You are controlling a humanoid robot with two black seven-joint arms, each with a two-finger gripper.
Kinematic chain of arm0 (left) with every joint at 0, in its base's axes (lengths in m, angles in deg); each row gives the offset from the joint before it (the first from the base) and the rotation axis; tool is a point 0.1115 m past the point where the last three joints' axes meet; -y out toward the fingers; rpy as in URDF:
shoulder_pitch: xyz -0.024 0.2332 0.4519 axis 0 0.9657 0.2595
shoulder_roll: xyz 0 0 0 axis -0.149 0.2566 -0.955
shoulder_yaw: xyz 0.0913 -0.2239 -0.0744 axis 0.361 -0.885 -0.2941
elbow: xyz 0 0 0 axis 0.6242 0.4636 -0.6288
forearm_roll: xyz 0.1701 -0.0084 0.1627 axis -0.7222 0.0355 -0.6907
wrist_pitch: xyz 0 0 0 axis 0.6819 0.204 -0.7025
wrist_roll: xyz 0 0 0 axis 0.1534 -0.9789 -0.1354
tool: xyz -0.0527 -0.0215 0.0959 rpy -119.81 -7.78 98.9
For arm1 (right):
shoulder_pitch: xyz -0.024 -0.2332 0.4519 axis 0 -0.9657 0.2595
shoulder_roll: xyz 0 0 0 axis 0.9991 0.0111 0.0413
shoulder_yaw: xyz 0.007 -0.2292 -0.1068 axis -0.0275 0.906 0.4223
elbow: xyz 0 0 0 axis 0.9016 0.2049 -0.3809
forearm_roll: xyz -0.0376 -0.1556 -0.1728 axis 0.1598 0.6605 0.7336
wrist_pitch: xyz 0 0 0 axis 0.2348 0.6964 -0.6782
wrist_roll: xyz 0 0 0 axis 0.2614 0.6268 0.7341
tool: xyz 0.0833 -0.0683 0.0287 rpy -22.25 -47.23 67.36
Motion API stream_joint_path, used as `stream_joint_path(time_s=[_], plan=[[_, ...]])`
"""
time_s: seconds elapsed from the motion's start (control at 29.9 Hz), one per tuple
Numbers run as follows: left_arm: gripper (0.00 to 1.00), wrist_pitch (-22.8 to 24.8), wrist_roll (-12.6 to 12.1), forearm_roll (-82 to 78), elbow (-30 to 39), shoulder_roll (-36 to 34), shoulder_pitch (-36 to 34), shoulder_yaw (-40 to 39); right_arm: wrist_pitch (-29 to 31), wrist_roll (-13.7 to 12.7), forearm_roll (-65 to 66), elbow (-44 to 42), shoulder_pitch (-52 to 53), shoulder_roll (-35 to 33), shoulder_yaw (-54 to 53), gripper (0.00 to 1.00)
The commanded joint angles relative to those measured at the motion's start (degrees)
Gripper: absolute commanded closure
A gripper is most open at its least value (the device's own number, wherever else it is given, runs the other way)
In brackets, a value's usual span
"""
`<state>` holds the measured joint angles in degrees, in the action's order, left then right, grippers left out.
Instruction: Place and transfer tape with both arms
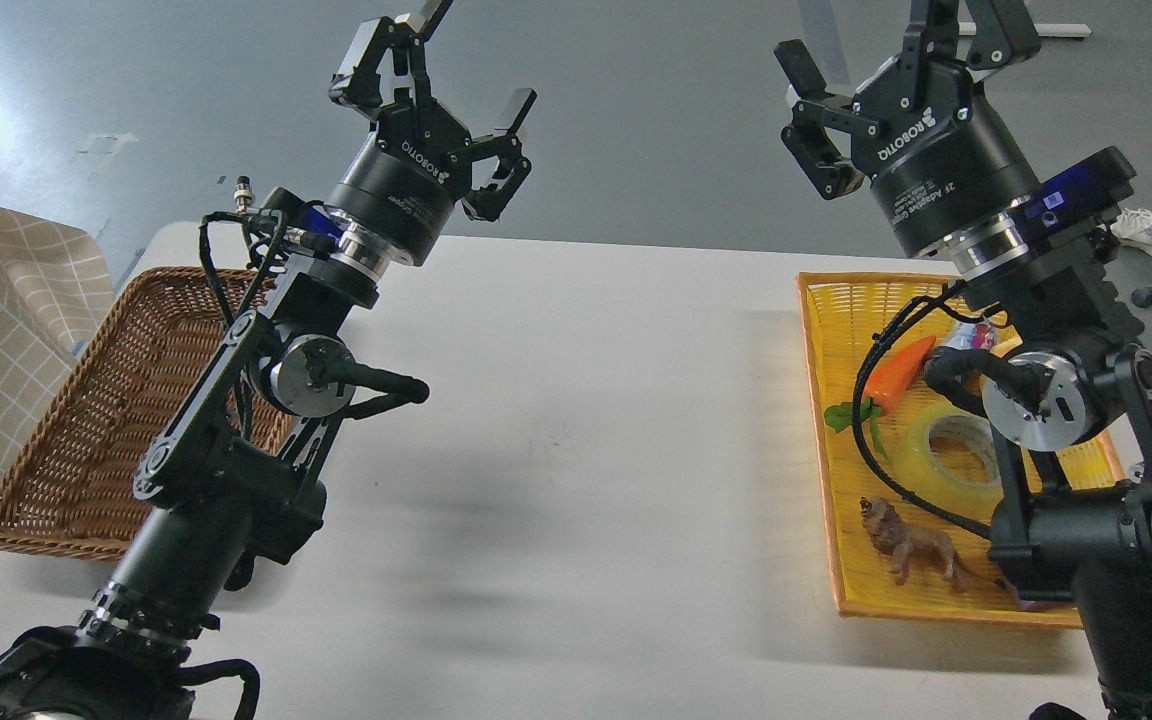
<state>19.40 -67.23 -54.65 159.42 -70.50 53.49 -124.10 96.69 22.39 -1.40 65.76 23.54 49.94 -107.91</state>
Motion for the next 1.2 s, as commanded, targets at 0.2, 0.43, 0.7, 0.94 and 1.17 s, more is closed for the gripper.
stream_joint_path(time_s=[0.2, 0.43, 0.7, 0.94, 1.17], plan=[[0.02, -0.1, 0.0, -0.1, 0.0, -0.4, 0.2, 0.0, -0.4, -0.2, 3.7, 0.1, -0.6, 0.0, 0.0, 0.00], [0.02, -0.2, 0.0, -0.1, 0.0, -0.4, 0.3, 0.0, -0.4, -0.2, 5.7, 0.8, -0.7, -1.3, -0.2, 0.00], [0.02, -0.2, 0.0, -0.1, 0.0, -0.3, 1.0, 0.0, -0.4, -1.4, 7.6, 2.1, -0.7, -9.3, -0.1, 0.00], [0.02, -0.3, -0.1, -2.2, 0.1, 0.0, 1.5, 0.1, -0.2, -3.3, 22.0, 3.2, -4.6, -25.6, -0.1, 0.00], [0.02, -0.3, -0.2, -2.2, 0.1, 0.0, 1.4, 0.1, 0.0, -3.3, 23.6, 3.7, -9.1, -40.9, -0.8, 0.00]])
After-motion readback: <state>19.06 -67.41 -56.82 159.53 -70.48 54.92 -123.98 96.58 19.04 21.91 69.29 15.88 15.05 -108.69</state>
